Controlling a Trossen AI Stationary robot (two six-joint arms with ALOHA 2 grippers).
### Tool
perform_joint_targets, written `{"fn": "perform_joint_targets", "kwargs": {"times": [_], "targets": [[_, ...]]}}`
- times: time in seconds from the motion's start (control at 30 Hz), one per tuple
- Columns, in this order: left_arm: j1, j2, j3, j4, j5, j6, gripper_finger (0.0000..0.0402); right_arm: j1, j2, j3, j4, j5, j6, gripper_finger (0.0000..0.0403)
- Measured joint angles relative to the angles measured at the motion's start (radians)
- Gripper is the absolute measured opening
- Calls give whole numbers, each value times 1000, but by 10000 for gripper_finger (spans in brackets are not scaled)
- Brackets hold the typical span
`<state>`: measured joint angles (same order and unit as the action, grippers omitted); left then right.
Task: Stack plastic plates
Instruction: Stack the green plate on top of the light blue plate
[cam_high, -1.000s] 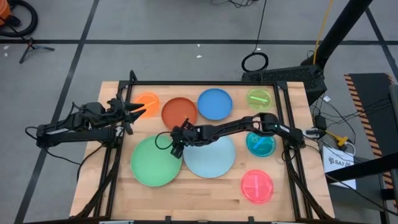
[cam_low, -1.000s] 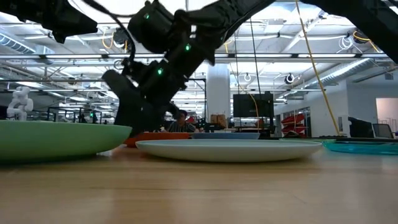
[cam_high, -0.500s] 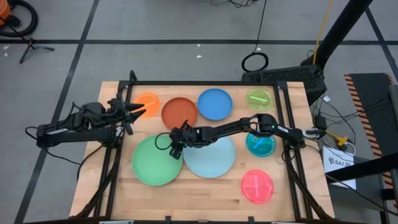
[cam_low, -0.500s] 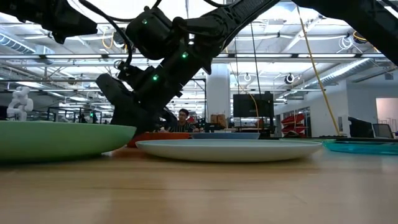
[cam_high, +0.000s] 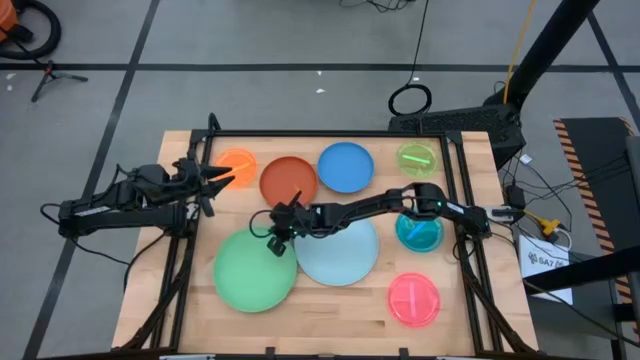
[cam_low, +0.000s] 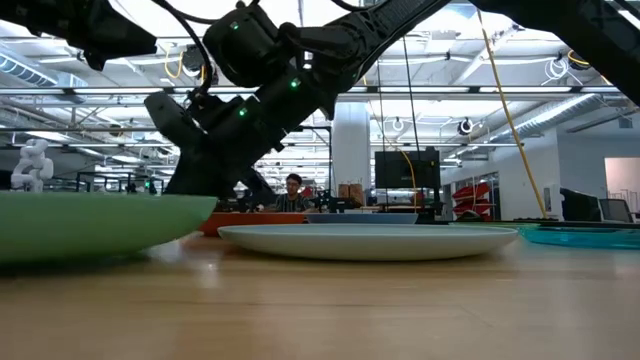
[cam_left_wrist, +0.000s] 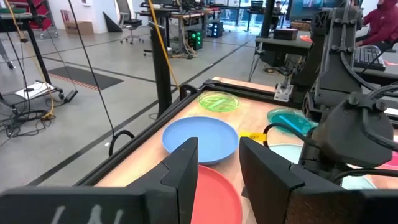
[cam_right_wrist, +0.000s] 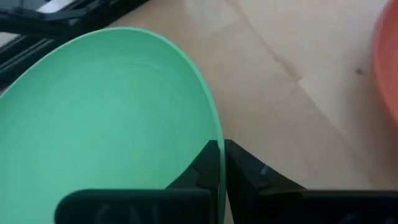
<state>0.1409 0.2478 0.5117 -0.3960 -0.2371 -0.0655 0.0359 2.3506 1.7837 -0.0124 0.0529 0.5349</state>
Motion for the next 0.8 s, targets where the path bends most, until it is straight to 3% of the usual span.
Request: {"fn": "perform_joint_targets", "kwargs": {"times": [0.2,0.33,0.63,0.8], "targets": [[0,0,0,8,0,-30,124,-8,-48,0,-3,-143,2,4],[0,0,0,8,0,-47,124,0,-108,0,-65,-185,-69,3],[0,0,0,3,0,-70,124,12,-249,1,-339,-186,-166,3],[0,0,0,4,0,-71,124,12,-297,1,-407,-181,-199,3]]}}
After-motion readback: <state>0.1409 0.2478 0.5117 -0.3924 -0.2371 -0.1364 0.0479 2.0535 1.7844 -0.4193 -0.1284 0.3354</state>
